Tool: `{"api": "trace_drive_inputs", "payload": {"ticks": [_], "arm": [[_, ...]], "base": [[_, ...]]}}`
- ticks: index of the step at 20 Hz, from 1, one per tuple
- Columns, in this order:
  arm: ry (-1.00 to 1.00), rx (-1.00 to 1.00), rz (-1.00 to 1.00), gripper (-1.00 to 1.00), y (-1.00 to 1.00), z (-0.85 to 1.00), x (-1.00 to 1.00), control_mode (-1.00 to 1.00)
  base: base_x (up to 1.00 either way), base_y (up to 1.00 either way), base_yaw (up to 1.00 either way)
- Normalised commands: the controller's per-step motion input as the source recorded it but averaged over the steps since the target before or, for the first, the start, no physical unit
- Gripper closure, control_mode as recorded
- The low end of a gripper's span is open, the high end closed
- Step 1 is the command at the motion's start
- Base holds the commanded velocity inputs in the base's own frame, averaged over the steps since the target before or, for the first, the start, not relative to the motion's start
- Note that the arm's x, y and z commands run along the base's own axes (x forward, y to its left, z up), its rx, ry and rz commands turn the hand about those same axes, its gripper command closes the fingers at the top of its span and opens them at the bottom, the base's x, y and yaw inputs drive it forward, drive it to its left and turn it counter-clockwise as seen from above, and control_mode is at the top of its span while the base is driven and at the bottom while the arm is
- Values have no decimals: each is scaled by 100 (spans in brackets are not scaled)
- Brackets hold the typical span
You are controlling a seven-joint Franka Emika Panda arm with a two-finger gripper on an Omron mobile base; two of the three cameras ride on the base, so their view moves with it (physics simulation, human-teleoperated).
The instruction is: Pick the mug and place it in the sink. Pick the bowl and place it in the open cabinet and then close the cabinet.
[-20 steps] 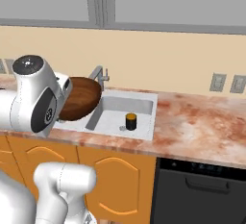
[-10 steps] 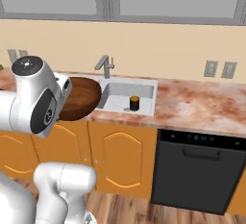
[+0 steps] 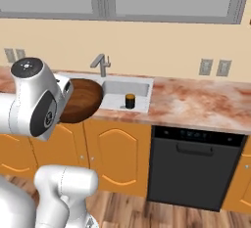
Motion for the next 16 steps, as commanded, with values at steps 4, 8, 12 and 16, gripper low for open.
{"api": "trace_drive_inputs", "payload": {"ticks": [4, 8, 12, 16], "arm": [[0, 0, 0, 100, 0, 0, 0, 100], [0, 0, 0, 100, 0, 0, 0, 100], [0, 0, 0, 100, 0, 0, 0, 100], [0, 0, 0, 100, 0, 0, 0, 100]], "base": [[-12, -55, 0], [-47, -58, 0], [-69, -52, 0], [-71, -46, 0]]}}
